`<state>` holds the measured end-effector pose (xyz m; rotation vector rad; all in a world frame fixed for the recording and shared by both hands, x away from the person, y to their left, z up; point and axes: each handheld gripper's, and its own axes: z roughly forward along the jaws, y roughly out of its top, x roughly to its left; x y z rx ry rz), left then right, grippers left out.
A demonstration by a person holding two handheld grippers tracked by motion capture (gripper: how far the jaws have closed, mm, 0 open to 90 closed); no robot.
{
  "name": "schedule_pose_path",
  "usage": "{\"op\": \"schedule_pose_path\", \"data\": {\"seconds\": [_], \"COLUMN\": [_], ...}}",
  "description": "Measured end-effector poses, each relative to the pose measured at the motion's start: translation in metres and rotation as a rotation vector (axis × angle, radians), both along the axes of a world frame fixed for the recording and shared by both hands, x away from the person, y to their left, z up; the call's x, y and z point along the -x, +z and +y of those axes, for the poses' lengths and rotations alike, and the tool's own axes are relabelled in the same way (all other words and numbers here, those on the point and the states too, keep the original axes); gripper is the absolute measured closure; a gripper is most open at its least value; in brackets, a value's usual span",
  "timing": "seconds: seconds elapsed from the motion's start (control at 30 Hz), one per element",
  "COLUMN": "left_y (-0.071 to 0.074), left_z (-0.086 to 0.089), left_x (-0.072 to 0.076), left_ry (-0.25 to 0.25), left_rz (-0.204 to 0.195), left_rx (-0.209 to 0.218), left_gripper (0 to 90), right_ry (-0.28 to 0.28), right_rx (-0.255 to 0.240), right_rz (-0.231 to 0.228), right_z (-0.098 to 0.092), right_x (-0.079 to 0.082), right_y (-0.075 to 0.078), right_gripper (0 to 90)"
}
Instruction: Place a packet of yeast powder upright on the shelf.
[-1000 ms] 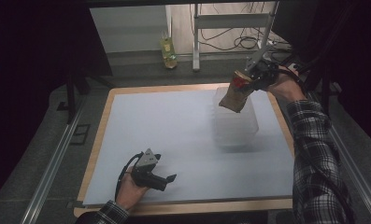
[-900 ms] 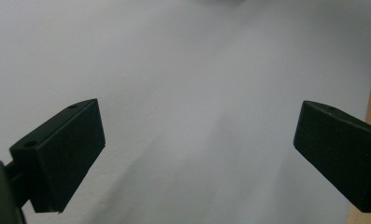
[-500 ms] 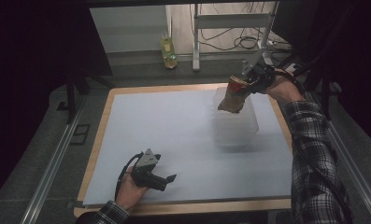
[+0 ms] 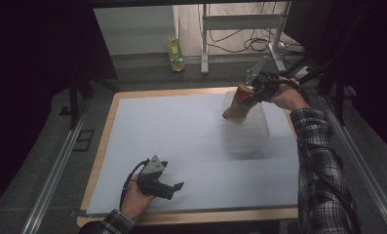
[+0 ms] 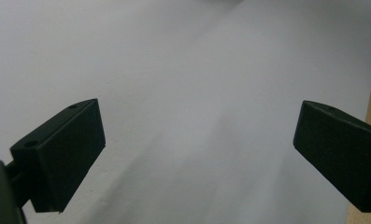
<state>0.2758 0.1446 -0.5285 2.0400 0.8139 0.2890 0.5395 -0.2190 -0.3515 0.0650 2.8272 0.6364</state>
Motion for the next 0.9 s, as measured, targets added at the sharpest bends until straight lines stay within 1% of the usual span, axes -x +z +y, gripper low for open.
{"op": "schedule_pose_path", "data": {"seconds": [0.03,0.07,0.13,0.17,0.23,0.27,0.3,0.33,0.4,0.5,0.53,0.57,0.7,0.73,0.77,0.8,0.83,0.9], "left_y": [0.000,0.000,0.000,0.000,0.000,0.000,0.000,0.000,-0.001,0.000,0.000,0.000,0.000,0.000,0.000,0.000,0.001,0.001], "left_z": [0.000,0.000,0.001,0.001,0.001,0.001,0.001,0.000,0.000,0.001,0.001,0.001,0.002,0.002,0.002,0.002,0.002,0.002], "left_x": [0.000,0.000,0.000,0.000,0.000,0.000,0.000,0.000,0.000,0.000,0.000,0.000,0.000,0.000,0.000,0.000,0.000,0.000], "left_ry": [0.001,0.001,0.003,0.004,0.005,0.006,0.004,0.003,0.002,0.003,0.003,0.005,0.004,0.003,0.003,0.004,0.005,0.005], "left_rz": [0.001,0.001,0.002,0.003,0.004,0.003,0.003,0.002,0.001,0.001,0.001,0.001,0.000,-0.001,-0.001,0.000,0.000,0.000], "left_rx": [0.000,0.000,0.004,0.005,0.007,0.005,0.004,0.002,0.001,0.000,0.000,0.000,-0.001,-0.002,-0.002,-0.001,-0.001,-0.001], "left_gripper": [2.1,2.1,2.2,2.2,2.2,2.2,2.2,2.3,2.2,2.3,2.3,2.3,2.3,2.2,2.3,2.3,2.3,2.3], "right_ry": [-0.011,-0.013,-0.009,-0.018,-0.027,-0.025,-0.030,-0.034,-0.027,-0.019,-0.019,-0.014,-0.018,-0.038,-0.048,-0.061,-0.068,-0.064], "right_rx": [0.006,0.007,0.009,0.014,0.020,0.032,0.045,0.072,0.099,0.135,0.135,0.134,0.123,0.087,0.064,0.043,0.033,0.001], "right_rz": [0.010,0.011,0.009,0.005,0.001,-0.002,0.008,0.009,0.001,0.006,0.006,0.007,0.024,0.029,0.031,0.035,0.039,0.036], "right_z": [-0.005,-0.007,-0.009,-0.015,-0.018,-0.020,-0.022,-0.023,-0.021,-0.010,-0.010,-0.007,0.002,0.002,0.002,0.002,0.003,0.003], "right_x": [0.000,0.000,0.000,0.001,0.002,0.002,0.002,0.003,0.002,0.000,0.000,-0.001,-0.008,-0.009,-0.010,-0.010,-0.010,-0.010], "right_y": [0.001,0.002,0.003,0.008,0.011,0.014,0.017,0.020,0.020,0.013,0.013,0.010,-0.008,-0.014,-0.015,-0.018,-0.021,-0.023], "right_gripper": [77.0,77.2,77.4,77.6,77.6,77.6,77.6,77.6,77.6,77.5,77.5,77.4,76.8,76.0,75.5,74.9,74.2,72.6]}}
